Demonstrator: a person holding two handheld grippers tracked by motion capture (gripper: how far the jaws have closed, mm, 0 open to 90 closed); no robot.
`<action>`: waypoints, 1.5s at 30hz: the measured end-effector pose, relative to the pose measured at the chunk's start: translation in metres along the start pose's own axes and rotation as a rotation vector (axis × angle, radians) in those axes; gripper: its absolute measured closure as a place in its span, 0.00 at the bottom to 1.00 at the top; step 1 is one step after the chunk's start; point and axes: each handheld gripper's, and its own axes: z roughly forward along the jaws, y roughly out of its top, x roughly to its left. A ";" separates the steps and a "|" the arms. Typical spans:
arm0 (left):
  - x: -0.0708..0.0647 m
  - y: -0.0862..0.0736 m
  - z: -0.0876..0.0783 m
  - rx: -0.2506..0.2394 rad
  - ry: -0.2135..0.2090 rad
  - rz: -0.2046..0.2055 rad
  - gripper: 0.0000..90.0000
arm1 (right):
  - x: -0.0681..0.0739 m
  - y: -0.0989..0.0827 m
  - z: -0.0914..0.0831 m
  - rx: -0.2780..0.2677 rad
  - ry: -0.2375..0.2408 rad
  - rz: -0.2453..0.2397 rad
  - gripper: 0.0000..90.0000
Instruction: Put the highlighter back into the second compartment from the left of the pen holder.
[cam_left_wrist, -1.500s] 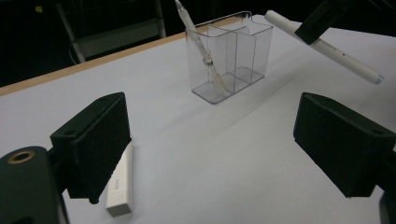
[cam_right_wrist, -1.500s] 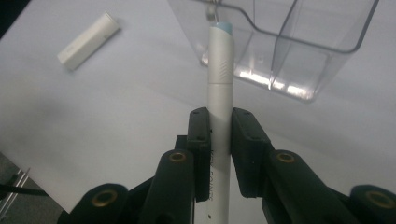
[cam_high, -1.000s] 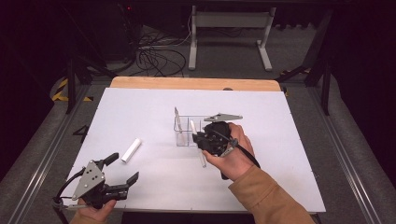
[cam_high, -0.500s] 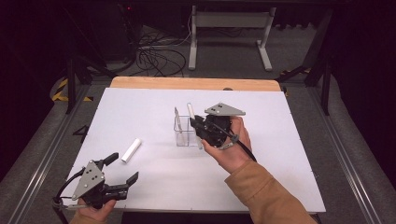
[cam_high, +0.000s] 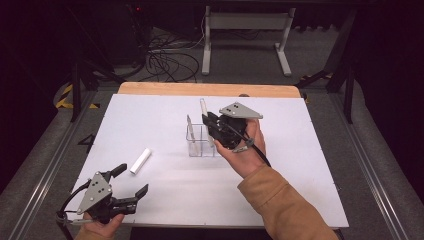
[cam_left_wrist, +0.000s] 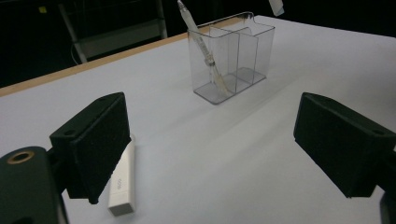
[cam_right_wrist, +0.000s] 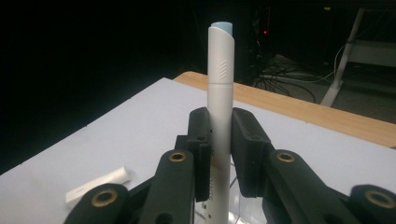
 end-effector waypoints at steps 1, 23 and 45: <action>0.000 0.000 0.000 0.000 0.000 0.000 0.13 | -0.001 0.000 0.002 -0.005 -0.003 -0.002 0.88; 0.001 0.000 0.000 -0.001 -0.001 -0.002 0.13 | -0.012 -0.001 0.032 -0.054 -0.038 -0.040 0.88; 0.001 0.000 0.001 0.000 0.000 -0.005 0.13 | -0.024 -0.004 0.033 0.010 -0.039 -0.116 0.54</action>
